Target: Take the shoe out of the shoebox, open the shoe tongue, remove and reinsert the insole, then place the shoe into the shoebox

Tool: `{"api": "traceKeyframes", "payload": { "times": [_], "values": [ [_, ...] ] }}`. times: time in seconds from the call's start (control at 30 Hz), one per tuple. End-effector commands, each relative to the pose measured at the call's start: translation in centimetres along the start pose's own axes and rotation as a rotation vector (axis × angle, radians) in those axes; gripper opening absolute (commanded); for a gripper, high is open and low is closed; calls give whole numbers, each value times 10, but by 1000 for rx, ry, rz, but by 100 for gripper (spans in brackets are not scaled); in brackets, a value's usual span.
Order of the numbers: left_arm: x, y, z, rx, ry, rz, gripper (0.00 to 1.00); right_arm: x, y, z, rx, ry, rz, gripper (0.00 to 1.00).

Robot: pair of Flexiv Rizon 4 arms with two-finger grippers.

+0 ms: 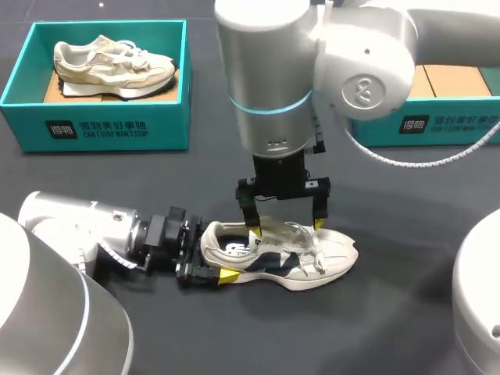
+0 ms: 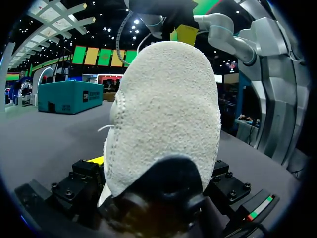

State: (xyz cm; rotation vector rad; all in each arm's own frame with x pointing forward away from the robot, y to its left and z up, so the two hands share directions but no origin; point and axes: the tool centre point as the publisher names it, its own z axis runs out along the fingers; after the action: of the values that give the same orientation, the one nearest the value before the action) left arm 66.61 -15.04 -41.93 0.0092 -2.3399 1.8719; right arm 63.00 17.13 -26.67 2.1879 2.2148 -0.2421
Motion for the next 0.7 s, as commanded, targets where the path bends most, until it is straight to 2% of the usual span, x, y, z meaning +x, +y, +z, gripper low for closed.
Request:
{"api": "traceKeyframes", "payload": {
  "times": [0.03,0.27,0.57,0.7],
  "values": [
    [0,0,0,0,-4,0,0,16,4,8,-9,-78,30,100],
    [0,0,0,0,-4,0,0,33,11,15,-69,-124,2,100],
    [0,0,0,0,-4,0,0,41,23,29,-22,-180,88,100],
    [0,0,0,0,-4,0,0,40,24,31,-46,-196,75,100]
  ]
}}
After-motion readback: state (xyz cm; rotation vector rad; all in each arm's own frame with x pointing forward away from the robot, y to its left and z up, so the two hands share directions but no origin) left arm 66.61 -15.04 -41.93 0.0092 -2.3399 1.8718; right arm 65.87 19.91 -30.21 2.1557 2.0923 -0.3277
